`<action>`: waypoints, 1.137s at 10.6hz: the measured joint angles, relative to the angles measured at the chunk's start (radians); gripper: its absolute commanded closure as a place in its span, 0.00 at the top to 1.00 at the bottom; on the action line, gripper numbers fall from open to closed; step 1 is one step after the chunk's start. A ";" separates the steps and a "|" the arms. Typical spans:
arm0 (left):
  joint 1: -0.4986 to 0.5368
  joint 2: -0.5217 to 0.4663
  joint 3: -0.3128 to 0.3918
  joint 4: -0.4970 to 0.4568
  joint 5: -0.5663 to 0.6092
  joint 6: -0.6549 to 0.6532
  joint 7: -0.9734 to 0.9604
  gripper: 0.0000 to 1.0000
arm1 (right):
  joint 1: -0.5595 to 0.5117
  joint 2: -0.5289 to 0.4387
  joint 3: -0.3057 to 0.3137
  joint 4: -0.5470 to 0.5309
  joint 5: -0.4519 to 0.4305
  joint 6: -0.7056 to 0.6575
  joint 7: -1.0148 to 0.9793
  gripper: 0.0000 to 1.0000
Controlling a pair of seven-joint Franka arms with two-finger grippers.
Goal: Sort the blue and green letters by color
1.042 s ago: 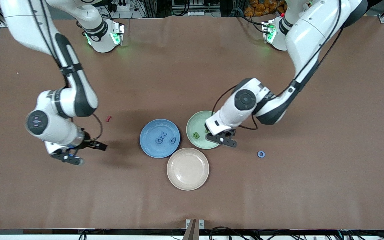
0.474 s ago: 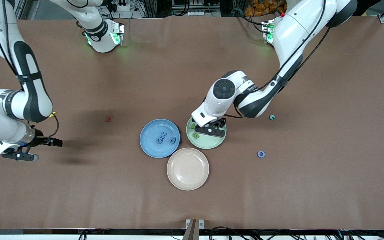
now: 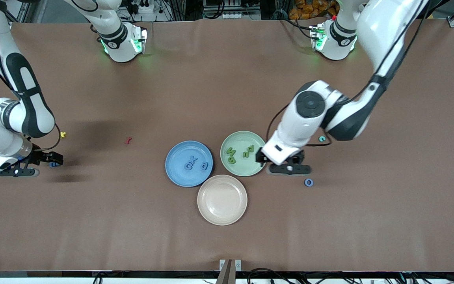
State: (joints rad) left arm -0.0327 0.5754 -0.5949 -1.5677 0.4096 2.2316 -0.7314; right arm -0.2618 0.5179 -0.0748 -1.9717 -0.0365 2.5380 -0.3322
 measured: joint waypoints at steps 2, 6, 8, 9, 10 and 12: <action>0.068 -0.104 -0.001 0.002 0.000 -0.077 0.002 1.00 | -0.008 0.006 0.000 -0.039 -0.001 0.060 -0.040 1.00; 0.178 -0.269 -0.004 0.001 -0.019 -0.164 0.063 1.00 | -0.030 0.029 0.000 -0.053 -0.001 0.131 -0.061 1.00; 0.199 -0.341 0.043 0.001 -0.143 -0.212 0.233 1.00 | -0.036 0.052 0.000 -0.055 -0.001 0.164 -0.062 0.91; 0.198 -0.384 0.094 0.001 -0.233 -0.253 0.324 1.00 | -0.036 0.057 0.001 -0.055 -0.001 0.172 -0.062 0.73; 0.195 -0.428 0.151 0.001 -0.306 -0.309 0.383 1.00 | -0.036 0.060 0.002 -0.055 -0.001 0.178 -0.063 0.61; 0.187 -0.497 0.256 0.000 -0.366 -0.389 0.474 1.00 | -0.036 0.061 0.003 -0.055 -0.001 0.181 -0.063 0.43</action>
State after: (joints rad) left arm 0.1541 0.0780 -0.3391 -1.5676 0.0432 1.8421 -0.2573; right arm -0.2980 0.5785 -0.0717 -2.0264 -0.0377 2.7188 -0.3953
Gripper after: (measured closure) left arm 0.000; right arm 0.172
